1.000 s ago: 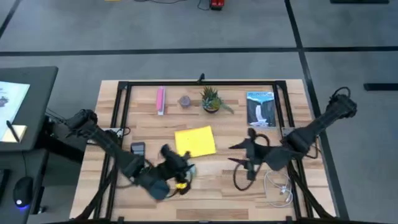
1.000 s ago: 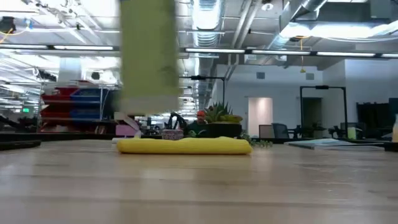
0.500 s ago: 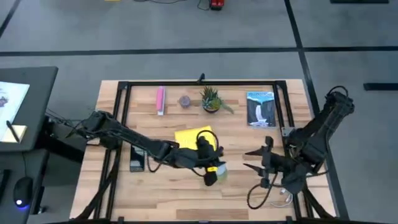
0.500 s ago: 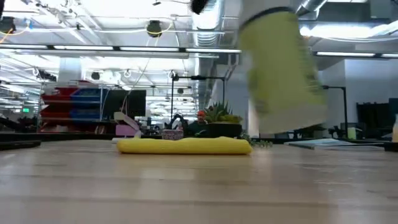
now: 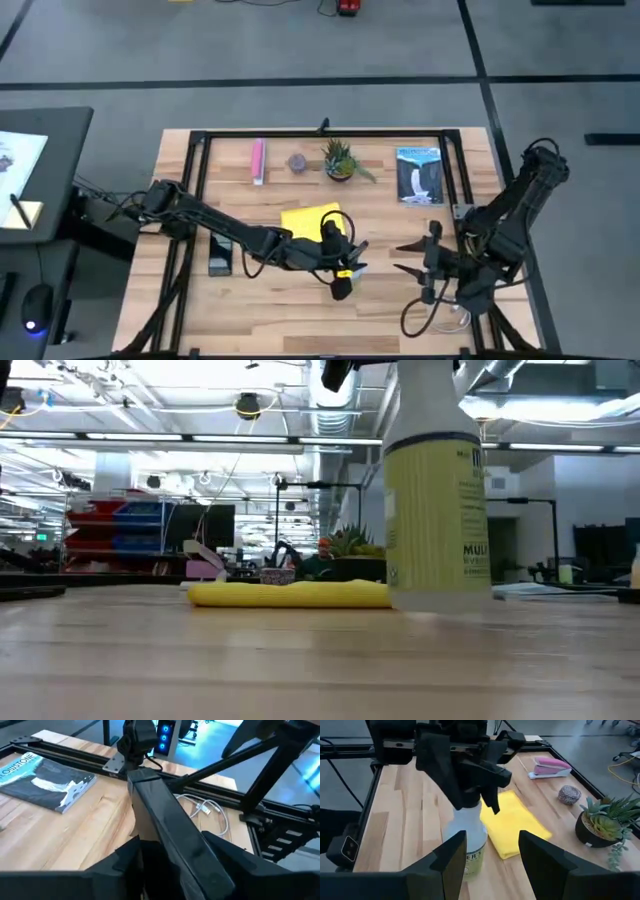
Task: Apply microfiber cloth
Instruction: Move the spray bottle to the center right
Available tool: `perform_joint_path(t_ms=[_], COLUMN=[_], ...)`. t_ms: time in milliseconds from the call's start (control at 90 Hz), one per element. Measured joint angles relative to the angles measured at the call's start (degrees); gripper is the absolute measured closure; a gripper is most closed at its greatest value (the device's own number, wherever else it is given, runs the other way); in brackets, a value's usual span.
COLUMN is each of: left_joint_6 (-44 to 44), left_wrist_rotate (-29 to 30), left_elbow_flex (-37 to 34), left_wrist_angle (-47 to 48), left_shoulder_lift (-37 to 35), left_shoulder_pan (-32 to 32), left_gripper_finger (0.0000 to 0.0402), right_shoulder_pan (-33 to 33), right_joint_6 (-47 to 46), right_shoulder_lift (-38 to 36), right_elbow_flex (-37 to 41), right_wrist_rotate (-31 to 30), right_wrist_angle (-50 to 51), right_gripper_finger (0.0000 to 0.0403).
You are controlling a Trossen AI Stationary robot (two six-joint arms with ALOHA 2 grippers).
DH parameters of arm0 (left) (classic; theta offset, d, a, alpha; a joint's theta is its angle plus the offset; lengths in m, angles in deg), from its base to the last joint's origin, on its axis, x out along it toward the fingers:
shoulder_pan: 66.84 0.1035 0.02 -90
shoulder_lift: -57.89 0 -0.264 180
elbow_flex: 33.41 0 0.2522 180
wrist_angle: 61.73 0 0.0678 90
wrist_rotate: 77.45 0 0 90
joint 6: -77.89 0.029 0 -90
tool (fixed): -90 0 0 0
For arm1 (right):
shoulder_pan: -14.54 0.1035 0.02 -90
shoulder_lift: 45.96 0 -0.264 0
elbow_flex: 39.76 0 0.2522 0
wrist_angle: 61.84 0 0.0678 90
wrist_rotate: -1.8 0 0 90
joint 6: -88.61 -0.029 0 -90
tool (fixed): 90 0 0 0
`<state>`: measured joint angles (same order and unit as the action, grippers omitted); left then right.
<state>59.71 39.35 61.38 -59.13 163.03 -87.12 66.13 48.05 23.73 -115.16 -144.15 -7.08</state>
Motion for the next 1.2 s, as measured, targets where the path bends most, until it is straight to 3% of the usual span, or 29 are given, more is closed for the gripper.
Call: perform_joint_path(t_ms=[256, 644, 900, 1200], left_joint_6=[0.72, 5.15, 7.49, 7.45], left_wrist_rotate=[-1.26, -6.03, -5.38, -5.28], left_elbow_flex=[0.0, 0.0, 0.04, 0.09], left_wrist_angle=[-0.19, 3.37, 8.16, 11.63], left_shoulder_lift=[0.0, -3.7, -9.03, -9.51], left_shoulder_pan=[-0.01, -0.03, -0.06, -0.67], left_gripper_finger=[0.0224, 0.0125, 0.0122, 0.0122], right_shoulder_pan=[0.02, 0.01, -0.14, -0.79], right_joint_6=[0.02, 0.5, 0.48, 0.5], right_shoulder_lift=[0.0, 0.02, 0.02, 0.04], right_elbow_flex=[0.0, 0.02, 0.04, 0.04], right_wrist_rotate=[0.0, 0.01, 0.02, 0.04], right_wrist_angle=[0.39, 0.74, 0.59, 0.58], right_gripper_finger=[0.0233, 0.0233, 0.0233, 0.0233])
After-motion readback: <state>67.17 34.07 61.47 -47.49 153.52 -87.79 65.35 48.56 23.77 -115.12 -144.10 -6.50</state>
